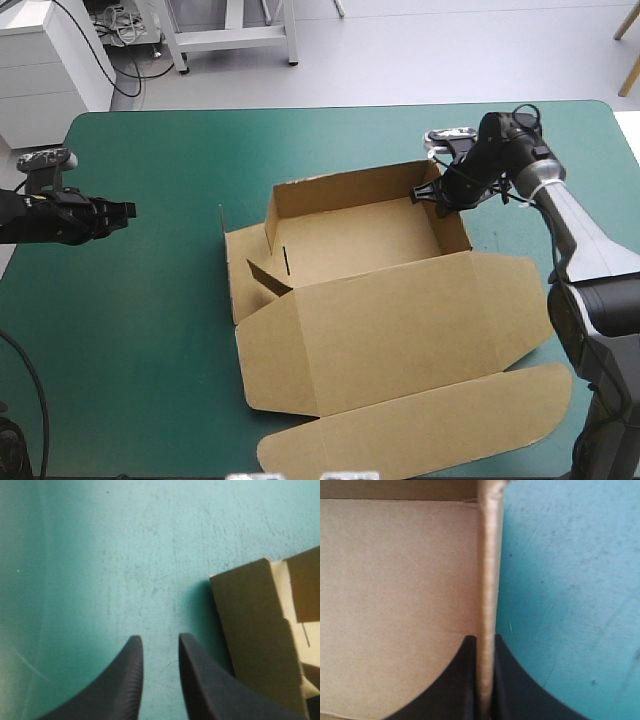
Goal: Fold the box
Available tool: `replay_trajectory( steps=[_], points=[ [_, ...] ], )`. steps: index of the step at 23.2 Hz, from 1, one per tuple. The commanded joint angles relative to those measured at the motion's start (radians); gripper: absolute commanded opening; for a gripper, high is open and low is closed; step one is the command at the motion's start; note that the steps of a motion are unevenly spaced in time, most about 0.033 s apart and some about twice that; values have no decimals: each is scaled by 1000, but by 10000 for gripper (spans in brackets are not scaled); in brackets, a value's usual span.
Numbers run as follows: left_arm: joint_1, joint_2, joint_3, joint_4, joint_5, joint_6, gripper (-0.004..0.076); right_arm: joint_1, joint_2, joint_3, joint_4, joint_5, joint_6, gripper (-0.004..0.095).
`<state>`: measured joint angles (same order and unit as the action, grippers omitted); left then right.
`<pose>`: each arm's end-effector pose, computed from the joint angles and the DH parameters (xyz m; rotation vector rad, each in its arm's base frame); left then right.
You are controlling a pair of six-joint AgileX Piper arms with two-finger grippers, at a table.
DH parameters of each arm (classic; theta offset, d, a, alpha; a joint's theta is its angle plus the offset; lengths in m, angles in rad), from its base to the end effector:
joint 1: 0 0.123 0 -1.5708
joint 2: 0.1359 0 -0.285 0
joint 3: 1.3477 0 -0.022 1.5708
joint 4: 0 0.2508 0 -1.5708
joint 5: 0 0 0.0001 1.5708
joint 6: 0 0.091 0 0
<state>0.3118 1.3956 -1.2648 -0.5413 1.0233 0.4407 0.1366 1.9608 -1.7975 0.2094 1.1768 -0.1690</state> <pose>0.2832 0.0492 0.3502 -0.0463 2.4640 -0.3937 0.4170 0.0750 0.2877 -0.3585 2.7849 0.2832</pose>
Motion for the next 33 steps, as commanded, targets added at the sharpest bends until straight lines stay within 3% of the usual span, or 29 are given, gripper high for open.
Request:
replay_trajectory(
  steps=[1,2,4,11,22,33],
  points=[
    [-1,-17,-26,-80,8,2,484,-83,-148,-38,160,-8,-38,-20],
    [-1,-12,-26,-97,16,2,559,-101,-178,-38,174,-8,-46,-20],
    [-1,-1,-24,-120,18,2,602,-118,-233,-38,202,-8,-55,-20],
    [-2,52,-9,-294,88,33,601,-124,-322,-38,332,-8,-70,-20],
    [-2,54,-9,-551,216,187,601,-109,-291,-38,382,-53,-74,-19],
    [-2,30,-9,-547,251,212,601,77,-147,-38,292,-216,-25,-15]
  ],
)
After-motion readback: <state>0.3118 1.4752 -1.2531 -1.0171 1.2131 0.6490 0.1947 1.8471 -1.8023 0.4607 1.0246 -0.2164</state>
